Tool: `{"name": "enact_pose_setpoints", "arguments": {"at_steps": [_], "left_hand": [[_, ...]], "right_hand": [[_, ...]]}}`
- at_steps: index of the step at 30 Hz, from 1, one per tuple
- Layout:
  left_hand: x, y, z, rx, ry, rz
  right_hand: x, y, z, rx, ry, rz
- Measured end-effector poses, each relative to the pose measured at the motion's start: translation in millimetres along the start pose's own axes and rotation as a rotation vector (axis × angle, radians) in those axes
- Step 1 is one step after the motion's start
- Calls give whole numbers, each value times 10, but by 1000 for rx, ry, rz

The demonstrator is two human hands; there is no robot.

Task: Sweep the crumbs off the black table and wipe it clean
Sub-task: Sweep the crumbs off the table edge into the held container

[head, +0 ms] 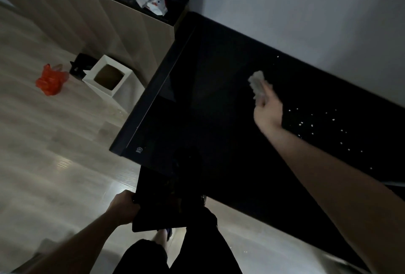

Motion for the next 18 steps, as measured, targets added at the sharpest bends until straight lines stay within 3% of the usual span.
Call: {"name": "enact_pose_setpoints", "arguments": {"at_steps": [10,18], "left_hand": [[131,137,-97,-48,9,72],[253,148,-84,-106,35,97]], "right_hand": [[-31,416,-1735,52,-91,170],[300,612,-1904,-64,-194,476]]}}
Point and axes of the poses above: each hand's wrist, its own z-axis away from the middle knuckle, its own x-axis out of the palm, y = z × x, the point moved 9 cm from there along -z, towards the middle knuckle, and after that the axes turned 2 degrees about z, right-handed, at the moved point
